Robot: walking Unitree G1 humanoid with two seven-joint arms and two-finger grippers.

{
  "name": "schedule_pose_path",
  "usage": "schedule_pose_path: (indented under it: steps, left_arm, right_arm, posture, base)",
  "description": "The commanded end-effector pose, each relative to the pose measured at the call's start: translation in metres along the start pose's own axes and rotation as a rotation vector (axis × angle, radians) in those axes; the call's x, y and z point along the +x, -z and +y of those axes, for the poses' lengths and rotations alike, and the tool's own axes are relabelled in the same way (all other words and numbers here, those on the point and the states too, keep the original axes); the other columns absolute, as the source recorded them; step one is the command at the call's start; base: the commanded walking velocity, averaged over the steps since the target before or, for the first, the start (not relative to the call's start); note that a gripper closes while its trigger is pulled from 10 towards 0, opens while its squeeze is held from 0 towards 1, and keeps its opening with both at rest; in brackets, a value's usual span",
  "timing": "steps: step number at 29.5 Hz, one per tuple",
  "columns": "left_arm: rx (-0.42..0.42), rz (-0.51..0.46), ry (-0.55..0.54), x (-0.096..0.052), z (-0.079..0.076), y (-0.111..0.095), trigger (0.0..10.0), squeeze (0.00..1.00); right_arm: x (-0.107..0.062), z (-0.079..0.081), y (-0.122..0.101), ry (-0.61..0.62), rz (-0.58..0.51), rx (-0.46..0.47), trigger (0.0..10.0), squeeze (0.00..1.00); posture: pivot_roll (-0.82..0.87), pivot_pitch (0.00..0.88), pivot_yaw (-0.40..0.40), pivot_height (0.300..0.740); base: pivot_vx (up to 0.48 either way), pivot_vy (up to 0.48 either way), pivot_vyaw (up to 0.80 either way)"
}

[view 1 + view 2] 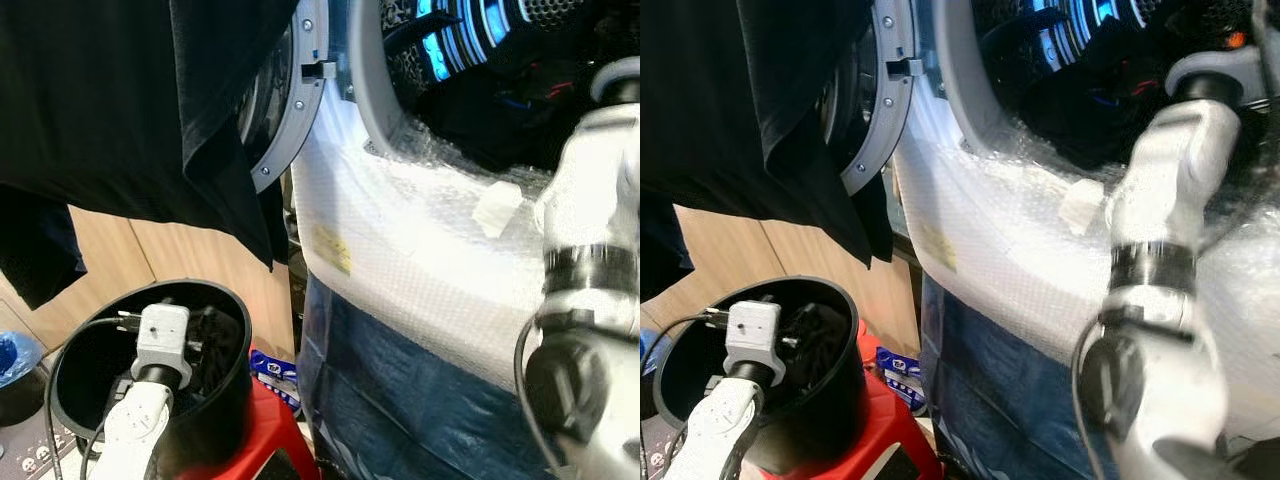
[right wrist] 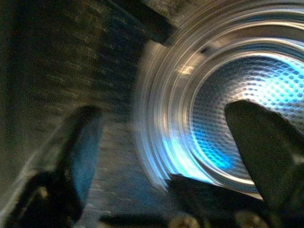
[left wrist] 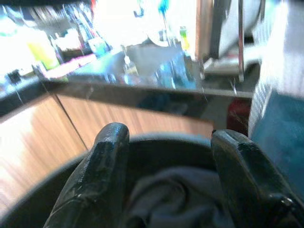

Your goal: Clothes washing

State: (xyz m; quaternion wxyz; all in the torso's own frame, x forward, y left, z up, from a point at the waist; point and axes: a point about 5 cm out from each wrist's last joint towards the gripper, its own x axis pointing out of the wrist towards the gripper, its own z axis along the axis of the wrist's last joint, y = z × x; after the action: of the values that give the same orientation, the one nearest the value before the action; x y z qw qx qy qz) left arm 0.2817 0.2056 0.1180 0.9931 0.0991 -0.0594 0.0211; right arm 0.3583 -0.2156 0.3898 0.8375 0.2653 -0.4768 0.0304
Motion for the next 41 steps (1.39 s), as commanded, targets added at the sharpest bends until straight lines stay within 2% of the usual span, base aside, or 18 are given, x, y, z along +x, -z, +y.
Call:
schedule_pose_path:
  steps: [1, 5, 8, 10, 11, 14, 15, 16, 17, 19, 20, 23, 24, 28, 32, 33, 40, 41]
  left_arm:
    - [-0.009, -0.033, -0.011, 0.001, 0.003, -0.007, 10.0, 0.0]
    - [-0.006, -0.039, -0.011, -0.001, 0.006, -0.009, 10.0, 0.0]
    - [-0.006, -0.039, -0.011, -0.001, 0.006, -0.009, 10.0, 0.0]
    - [-0.001, -0.04, -0.017, 0.0, 0.008, -0.008, 10.0, 0.0]
    - [-0.001, -0.04, -0.017, 0.0, 0.008, -0.008, 10.0, 0.0]
    - [0.001, -0.043, -0.018, 0.002, 0.009, -0.009, 10.0, 0.0]
    - [0.001, -0.043, -0.018, 0.002, 0.009, -0.009, 10.0, 0.0]
    - [0.002, -0.049, -0.02, 0.004, 0.01, -0.01, 10.0, 0.0]
    - [0.002, -0.049, -0.02, 0.004, 0.01, -0.01, 10.0, 0.0]
    - [0.009, -0.059, -0.034, 0.005, 0.013, -0.013, 10.0, 0.0]
    - [0.01, -0.06, -0.036, 0.005, 0.014, -0.014, 10.0, 0.0]
    - [0.013, -0.061, -0.045, 0.004, 0.017, -0.014, 10.0, 0.0]
    - [0.012, -0.063, -0.058, 0.005, 0.02, -0.014, 10.0, 0.0]
    - [0.011, -0.066, -0.071, 0.006, 0.023, -0.015, 10.0, 0.0]
    - [0.009, -0.072, -0.079, 0.006, 0.025, -0.018, 10.0, 0.0]
    - [0.009, -0.07, -0.081, 0.005, 0.026, -0.018, 10.0, 0.0]
    - [-0.01, -0.075, -0.122, 0.002, 0.034, -0.021, 10.0, 0.0]
    - [-0.027, -0.07, -0.132, 0.001, 0.035, -0.021, 10.0, 0.0]
  right_arm:
    - [0.002, 0.017, -0.012, -0.112, -0.032, 0.047, 10.0, 0.0]
    - [-0.022, 0.039, -0.018, -0.368, 0.057, 0.113, 10.0, 0.0]
    - [-0.022, 0.039, -0.018, -0.368, 0.057, 0.113, 10.0, 0.0]
    - [-0.053, 0.062, -0.022, -0.646, 0.16, 0.197, 10.0, 0.0]
    - [-0.053, 0.062, -0.022, -0.646, 0.16, 0.197, 10.0, 0.0]
    - [-0.097, 0.087, -0.024, -0.967, 0.298, 0.314, 10.0, 0.0]
    - [-0.097, 0.087, -0.024, -0.967, 0.298, 0.314, 10.0, 0.0]
    - [-0.129, 0.095, -0.019, -1.113, 0.43, 0.378, 10.0, 0.0]
    - [-0.129, 0.095, -0.019, -1.113, 0.43, 0.378, 10.0, 0.0]
    - [-0.181, 0.092, -0.009, -1.277, 0.653, 0.407, 10.0, 0.0]
    - [-0.188, 0.09, -0.008, -1.284, 0.69, 0.421, 10.0, 0.0]
    - [-0.21, 0.082, 0.0, -1.263, 0.811, 0.478, 10.0, 0.0]
    - [-0.234, 0.073, 0.011, -1.223, 0.948, 0.493, 10.0, 0.0]
    - [-0.266, 0.058, 0.027, -1.17, 1.114, 0.438, 10.0, 0.0]
    - [-0.301, 0.013, 0.064, -0.863, 1.288, 0.363, 10.0, 0.0]
    - [-0.315, -0.014, 0.079, -0.694, 1.369, 0.28, 10.0, 0.0]
    - [-0.358, -0.078, 0.099, -0.286, 1.567, 0.045, 10.0, 0.0]
    - [-0.374, -0.087, 0.098, -0.236, 1.632, 0.008, 10.0, 0.8]
  posture:
    - [0.11, 0.0, 0.062, 0.74]
    - [0.09, 0.0, 0.062, 0.74]
    - [0.09, 0.0, 0.062, 0.74]
    - [0.08, 0.0, 0.064, 0.74]
    - [0.08, 0.0, 0.064, 0.74]
    - [0.08, 0.0, 0.062, 0.74]
    - [0.08, 0.0, 0.062, 0.74]
    - [0.08, 0.0, 0.061, 0.74]
    - [0.08, 0.0, 0.061, 0.74]
    - [0.08, 0.0, 0.06, 0.74]
    - [0.08, 0.0, 0.06, 0.74]
    - [0.09, 0.0, 0.058, 0.74]
    - [0.09, 0.0, 0.054, 0.74]
    - [0.09, 0.0, 0.05, 0.74]
    - [0.1, 0.0, 0.049, 0.74]
    - [0.1, 0.0, 0.051, 0.74]
    - [0.11, 0.0, 0.052, 0.74]
    - [0.11, 0.0, 0.052, 0.74]
  base:
    - [0.0, 0.0, 0.0]
    - [0.0, 0.0, 0.0]
    - [0.0, 0.0, 0.0]
    - [0.0, 0.0, 0.0]
    - [0.0, 0.0, 0.0]
    - [0.0, 0.0, 0.0]
    - [0.0, 0.0, 0.0]
    - [0.0, 0.0, 0.0]
    - [0.0, 0.0, 0.0]
    - [0.0, 0.0, 0.0]
    - [0.0, 0.0, 0.0]
    - [0.0, 0.0, 0.0]
    - [0.0, 0.0, 0.0]
    - [0.0, 0.0, 0.0]
    - [0.0, 0.0, 0.0]
    - [0.0, 0.0, 0.0]
    - [0.0, 0.0, 0.0]
    - [0.0, 0.0, 0.0]
